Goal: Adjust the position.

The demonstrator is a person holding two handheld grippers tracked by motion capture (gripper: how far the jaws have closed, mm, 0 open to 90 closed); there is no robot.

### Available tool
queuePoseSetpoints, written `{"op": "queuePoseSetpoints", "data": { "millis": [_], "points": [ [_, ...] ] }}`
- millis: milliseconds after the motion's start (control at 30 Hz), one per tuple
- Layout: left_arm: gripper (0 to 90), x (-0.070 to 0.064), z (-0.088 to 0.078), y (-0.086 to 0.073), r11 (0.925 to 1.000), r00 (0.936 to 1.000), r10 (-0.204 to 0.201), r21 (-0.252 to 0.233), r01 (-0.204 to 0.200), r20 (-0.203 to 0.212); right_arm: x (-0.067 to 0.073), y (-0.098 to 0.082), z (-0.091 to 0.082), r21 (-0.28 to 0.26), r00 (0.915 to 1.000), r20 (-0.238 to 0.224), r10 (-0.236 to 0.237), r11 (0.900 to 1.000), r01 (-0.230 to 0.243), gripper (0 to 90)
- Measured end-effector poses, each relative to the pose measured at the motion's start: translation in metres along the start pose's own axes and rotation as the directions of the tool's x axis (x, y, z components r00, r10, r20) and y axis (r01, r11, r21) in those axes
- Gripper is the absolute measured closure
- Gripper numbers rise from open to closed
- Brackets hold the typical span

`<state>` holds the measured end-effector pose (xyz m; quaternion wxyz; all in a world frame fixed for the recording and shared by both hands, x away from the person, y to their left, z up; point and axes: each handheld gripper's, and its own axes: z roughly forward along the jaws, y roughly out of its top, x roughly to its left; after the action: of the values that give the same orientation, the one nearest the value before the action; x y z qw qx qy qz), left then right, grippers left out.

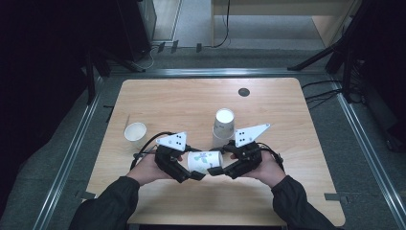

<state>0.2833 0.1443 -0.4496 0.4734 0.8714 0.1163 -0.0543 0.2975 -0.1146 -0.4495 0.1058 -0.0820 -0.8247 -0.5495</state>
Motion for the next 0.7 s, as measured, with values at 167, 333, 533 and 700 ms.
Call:
{"op": "queuePoseSetpoints", "data": {
  "millis": [167, 333, 533, 700],
  "points": [
    [23.3, -0.0002, -0.0005, 0.0002, 1.0000, 1.0000, 0.004, 0.000, -0.004, -0.003, -0.0002, 0.0006, 0.0004, -0.006, 1.0000, 0.002, -0.008, 1.000, 0.008, 34.3],
    [23.8, -0.0001, -0.0006, 0.0005, 1.0000, 1.0000, 0.000, -0.003, 0.000, -0.003, -0.0002, 0.0007, 0.0001, -0.009, 1.0000, 0.003, -0.005, 1.000, 0.005, 33.9],
    [23.9, 0.0012, -0.0019, 0.0001, 0.9999, 1.0000, -0.001, -0.012, 0.001, 0.001, -0.0003, 0.0006, 0.0008, -0.010, 0.9999, -0.007, 0.012, 1.000, -0.013, 31.3],
    [24.0, 0.0032, -0.0056, -0.0006, 0.9998, 0.9999, -0.010, -0.015, 0.010, -0.005, -0.0009, 0.0011, -0.0005, -0.020, 0.9999, 0.008, 0.012, 1.000, -0.012, 26.9]
  ]
}}
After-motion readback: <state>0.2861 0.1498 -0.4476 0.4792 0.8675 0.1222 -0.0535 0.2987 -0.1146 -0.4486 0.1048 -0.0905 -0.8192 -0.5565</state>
